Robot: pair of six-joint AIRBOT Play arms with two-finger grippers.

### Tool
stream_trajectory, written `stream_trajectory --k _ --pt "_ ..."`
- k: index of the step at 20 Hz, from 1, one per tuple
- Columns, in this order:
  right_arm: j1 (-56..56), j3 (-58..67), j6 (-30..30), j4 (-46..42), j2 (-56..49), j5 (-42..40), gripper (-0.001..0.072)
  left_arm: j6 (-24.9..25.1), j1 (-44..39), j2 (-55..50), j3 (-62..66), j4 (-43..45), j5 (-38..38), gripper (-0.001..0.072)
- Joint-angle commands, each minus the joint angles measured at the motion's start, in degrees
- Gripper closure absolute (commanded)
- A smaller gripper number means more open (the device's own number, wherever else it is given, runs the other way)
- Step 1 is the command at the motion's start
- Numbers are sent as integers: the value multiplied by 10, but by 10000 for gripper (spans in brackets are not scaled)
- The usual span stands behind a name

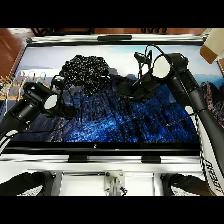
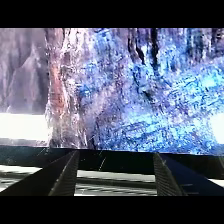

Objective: Fold the shirts.

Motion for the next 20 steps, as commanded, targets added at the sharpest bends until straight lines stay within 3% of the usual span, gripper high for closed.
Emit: stream_trajectory --k 1,14,20 --pt "0 0 0 0 0 0 209 0 0 0 0 0 0 173" --pt "0 0 1 0 0 -12 208 0 0 0 0 0 0 173" --pt "0 0 -5 66 0 -38 208 0 0 0 0 0 30 172"
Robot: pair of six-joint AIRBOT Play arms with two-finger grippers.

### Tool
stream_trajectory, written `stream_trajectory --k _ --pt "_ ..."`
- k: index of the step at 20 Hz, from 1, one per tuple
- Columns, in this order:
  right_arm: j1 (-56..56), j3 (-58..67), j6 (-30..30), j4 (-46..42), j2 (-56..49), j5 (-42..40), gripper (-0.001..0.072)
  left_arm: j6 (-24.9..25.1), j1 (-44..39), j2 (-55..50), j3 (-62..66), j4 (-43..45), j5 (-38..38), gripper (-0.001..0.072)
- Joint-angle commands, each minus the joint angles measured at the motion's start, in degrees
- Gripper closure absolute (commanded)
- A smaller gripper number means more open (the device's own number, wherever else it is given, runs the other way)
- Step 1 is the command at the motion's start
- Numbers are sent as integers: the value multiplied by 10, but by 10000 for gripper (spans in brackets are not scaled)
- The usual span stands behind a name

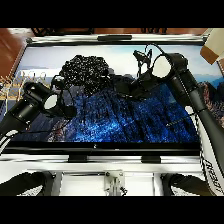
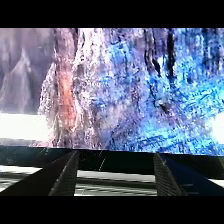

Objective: Fold the shirts.

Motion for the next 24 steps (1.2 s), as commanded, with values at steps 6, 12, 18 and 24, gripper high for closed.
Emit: stream_trajectory --k 6,12,18,24 --pt "1 0 -228 -70 0 104 208 0 0 -1 -1 -7 70 172" --pt "0 0 -223 -241 -3 40 209 11 40 -53 24 -70 203 -13" --pt "0 0 -215 -252 -23 5 209 106 209 -229 126 -338 265 -13" --pt "0 0 -213 -228 -50 -23 209 300 280 -382 195 -565 273 -13"
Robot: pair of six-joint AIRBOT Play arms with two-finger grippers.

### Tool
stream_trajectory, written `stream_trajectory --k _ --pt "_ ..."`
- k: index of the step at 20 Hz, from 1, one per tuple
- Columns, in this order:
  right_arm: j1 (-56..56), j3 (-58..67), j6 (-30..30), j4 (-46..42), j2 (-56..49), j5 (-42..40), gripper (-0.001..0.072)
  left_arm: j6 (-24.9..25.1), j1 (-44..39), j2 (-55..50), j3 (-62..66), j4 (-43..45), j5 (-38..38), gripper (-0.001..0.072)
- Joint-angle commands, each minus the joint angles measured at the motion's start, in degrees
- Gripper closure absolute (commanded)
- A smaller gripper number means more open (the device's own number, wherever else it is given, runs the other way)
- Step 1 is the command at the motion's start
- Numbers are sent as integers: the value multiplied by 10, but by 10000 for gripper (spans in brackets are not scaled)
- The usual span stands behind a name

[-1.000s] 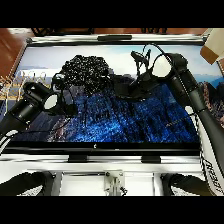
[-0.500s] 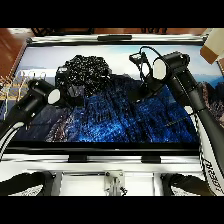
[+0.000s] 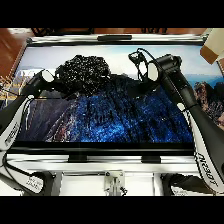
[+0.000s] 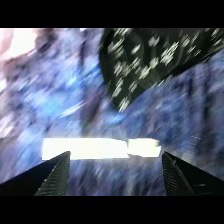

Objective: Fold the shirts.

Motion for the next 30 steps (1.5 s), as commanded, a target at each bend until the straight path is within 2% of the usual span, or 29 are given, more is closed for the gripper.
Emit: stream_trajectory --k 1,8,9,10,12,13,14,19,21,23,26,30 --pt "0 0 2 9 -14 -22 208 98 30 -76 34 -111 21 -13" --pt "0 0 2 9 -18 -43 209 99 15 -99 35 -116 79 -4" --pt "0 0 2 9 -18 -42 209 99 12 -99 35 -116 83 31" --pt "0 0 2 9 -18 -42 208 99 9 -99 35 -116 86 171" --pt "0 0 3 9 -18 -41 208 99 6 -99 35 -116 92 348" --pt "0 0 3 8 -18 -39 209 98 6 -99 36 -116 92 477" --pt "0 0 3 3 -18 -41 208 97 6 -99 36 -118 91 649" --pt "0 0 0 -2 -18 -73 209 103 6 -77 85 -120 51 656" --pt "0 0 4 -2 -18 -91 209 146 1 -34 109 -120 53 656" --pt "0 0 42 -4 -16 -95 208 199 -16 27 134 -120 53 656" --pt "0 1 75 -9 4 -120 208 212 -47 140 167 -120 67 656" --pt "0 1 75 -155 104 -121 208 213 -86 316 188 -119 114 656"
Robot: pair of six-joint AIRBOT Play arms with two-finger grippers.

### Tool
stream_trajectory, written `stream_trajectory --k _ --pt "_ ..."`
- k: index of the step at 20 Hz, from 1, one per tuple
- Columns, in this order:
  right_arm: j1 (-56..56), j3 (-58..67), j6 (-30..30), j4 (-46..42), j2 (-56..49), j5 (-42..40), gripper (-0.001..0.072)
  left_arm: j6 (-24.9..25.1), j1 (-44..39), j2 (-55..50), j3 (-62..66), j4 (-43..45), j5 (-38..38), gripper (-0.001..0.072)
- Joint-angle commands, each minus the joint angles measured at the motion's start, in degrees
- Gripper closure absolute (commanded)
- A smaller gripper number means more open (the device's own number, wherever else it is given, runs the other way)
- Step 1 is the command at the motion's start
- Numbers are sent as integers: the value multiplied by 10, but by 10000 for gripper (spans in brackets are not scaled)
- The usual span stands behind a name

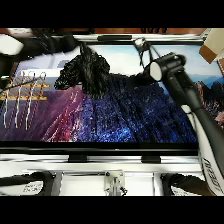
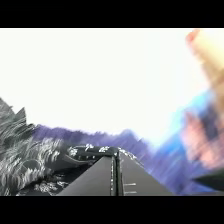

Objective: Fold the shirts.

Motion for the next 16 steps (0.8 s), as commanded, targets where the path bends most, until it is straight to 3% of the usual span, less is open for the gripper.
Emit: stream_trajectory --k 1,5,9,11,13,16 --pt "0 1 11 -121 92 -3 208 11 -25 159 16 1 39 655" --pt "0 1 41 -111 222 -2 208 2 -25 311 16 100 15 656" --pt "0 0 37 -25 264 56 208 -131 -25 388 16 275 -135 656" --pt "0 -24 33 37 256 85 27 -159 -25 399 16 356 -245 656" --pt "0 -77 33 102 240 89 27 -160 -25 402 14 418 -331 656" --pt "0 -182 33 205 205 37 27 -160 -25 407 7 451 -370 656"
